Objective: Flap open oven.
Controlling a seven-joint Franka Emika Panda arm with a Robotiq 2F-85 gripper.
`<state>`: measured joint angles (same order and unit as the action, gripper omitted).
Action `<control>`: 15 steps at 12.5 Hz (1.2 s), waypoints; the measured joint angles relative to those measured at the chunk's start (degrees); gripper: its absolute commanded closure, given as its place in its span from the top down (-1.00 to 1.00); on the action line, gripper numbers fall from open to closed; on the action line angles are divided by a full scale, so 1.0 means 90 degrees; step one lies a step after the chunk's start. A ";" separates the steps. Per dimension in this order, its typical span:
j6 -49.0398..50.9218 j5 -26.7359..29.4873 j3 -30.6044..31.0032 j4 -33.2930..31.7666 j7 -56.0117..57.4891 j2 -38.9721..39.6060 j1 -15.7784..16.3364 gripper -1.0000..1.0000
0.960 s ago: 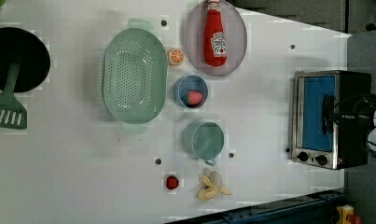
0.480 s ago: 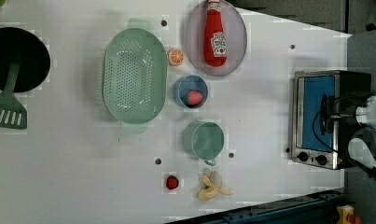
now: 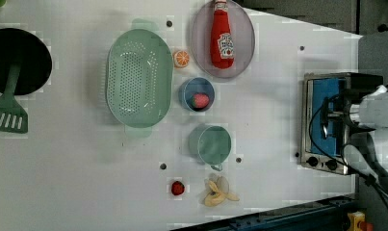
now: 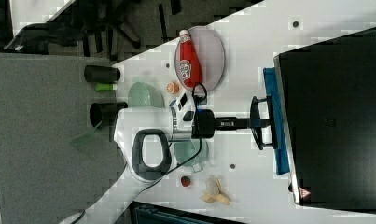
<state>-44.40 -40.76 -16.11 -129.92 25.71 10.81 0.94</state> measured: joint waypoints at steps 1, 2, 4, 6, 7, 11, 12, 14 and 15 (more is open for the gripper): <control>0.0006 -0.0224 0.0096 0.0000 -0.0303 0.0101 0.0052 -0.65; 0.0084 -0.0448 0.0220 0.0000 -0.0634 0.0232 0.0123 -0.65; 0.0193 -0.1116 0.0441 0.0075 -0.1445 0.0671 0.0359 -0.65; 0.0426 -0.1641 0.0702 0.0087 -0.2320 0.1105 0.0642 -0.65; 0.0488 -0.1937 0.0809 0.0112 -0.2669 0.1352 0.0773 -0.65; 0.0417 -0.2185 0.0886 0.0174 -0.3564 0.2364 0.1112 -0.65; 0.0410 -0.2191 0.0908 0.0199 -0.3686 0.2516 0.1123 -0.65; 0.0494 -0.2173 0.0894 0.0323 -0.3872 0.2591 0.1181 -0.65; 0.0504 -0.2142 0.0903 0.0385 -0.3904 0.2603 0.1152 -0.65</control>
<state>-39.87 -60.04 -7.99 -126.45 -9.43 34.24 11.30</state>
